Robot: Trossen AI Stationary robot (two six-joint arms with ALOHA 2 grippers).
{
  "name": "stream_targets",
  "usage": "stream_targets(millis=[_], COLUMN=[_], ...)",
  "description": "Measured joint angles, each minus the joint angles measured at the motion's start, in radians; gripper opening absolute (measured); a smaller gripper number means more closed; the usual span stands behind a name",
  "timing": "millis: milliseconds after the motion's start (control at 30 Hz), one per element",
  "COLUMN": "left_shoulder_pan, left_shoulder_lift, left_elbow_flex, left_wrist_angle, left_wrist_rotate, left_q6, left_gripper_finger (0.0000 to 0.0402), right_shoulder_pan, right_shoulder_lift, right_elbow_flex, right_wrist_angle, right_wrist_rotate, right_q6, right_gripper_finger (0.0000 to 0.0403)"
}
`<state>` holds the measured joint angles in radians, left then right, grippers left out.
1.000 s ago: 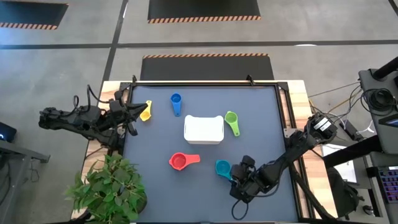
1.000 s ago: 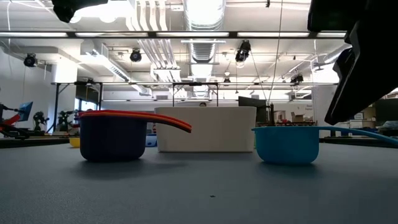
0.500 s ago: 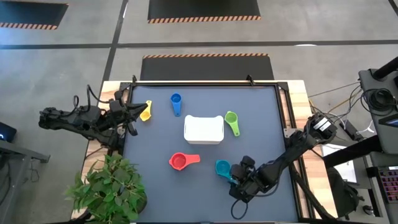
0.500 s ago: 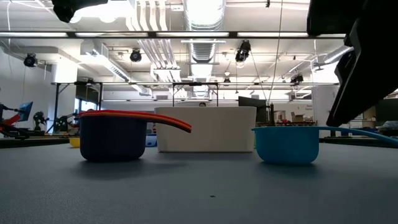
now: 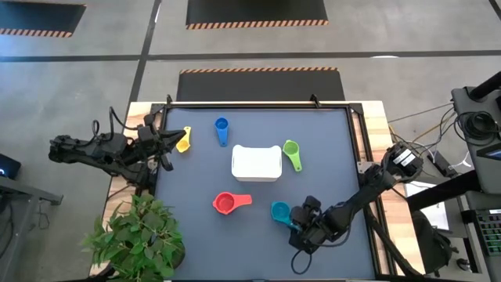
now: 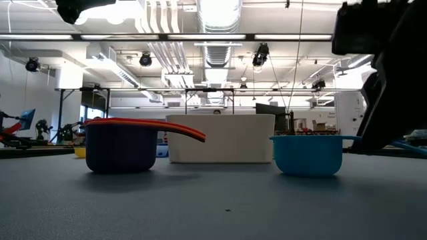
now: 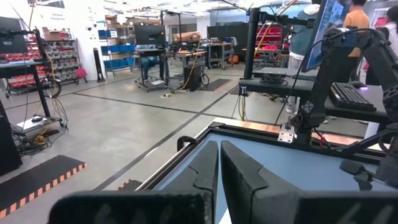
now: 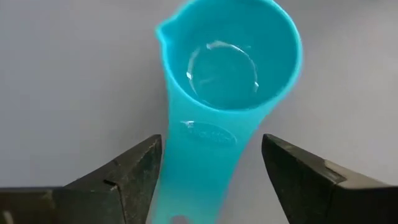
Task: Nest measuring cups in basket
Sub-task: Stack the light blue measuring cup on the red measuring cup
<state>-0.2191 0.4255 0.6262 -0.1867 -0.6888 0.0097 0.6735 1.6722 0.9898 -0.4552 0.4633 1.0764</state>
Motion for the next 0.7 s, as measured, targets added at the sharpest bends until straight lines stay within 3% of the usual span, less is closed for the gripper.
stream_targets(millis=[433,700], left_shoulder_pan=[0.000,0.000], left_shoulder_lift=[0.000,0.000], left_elbow_flex=[0.000,0.000], left_wrist_angle=[0.000,0.000], left_wrist_rotate=[0.000,0.000], left_q6=[0.000,0.000], left_gripper_finger=[0.0000,0.0000], right_shoulder_pan=[0.000,0.000], right_shoulder_lift=[0.000,-0.003], right_elbow_flex=[-0.004,-0.004], right_wrist_angle=[0.003,0.005], right_wrist_rotate=[0.000,0.000], right_q6=[0.005,-0.017], right_gripper_finger=[0.0180,0.0155])
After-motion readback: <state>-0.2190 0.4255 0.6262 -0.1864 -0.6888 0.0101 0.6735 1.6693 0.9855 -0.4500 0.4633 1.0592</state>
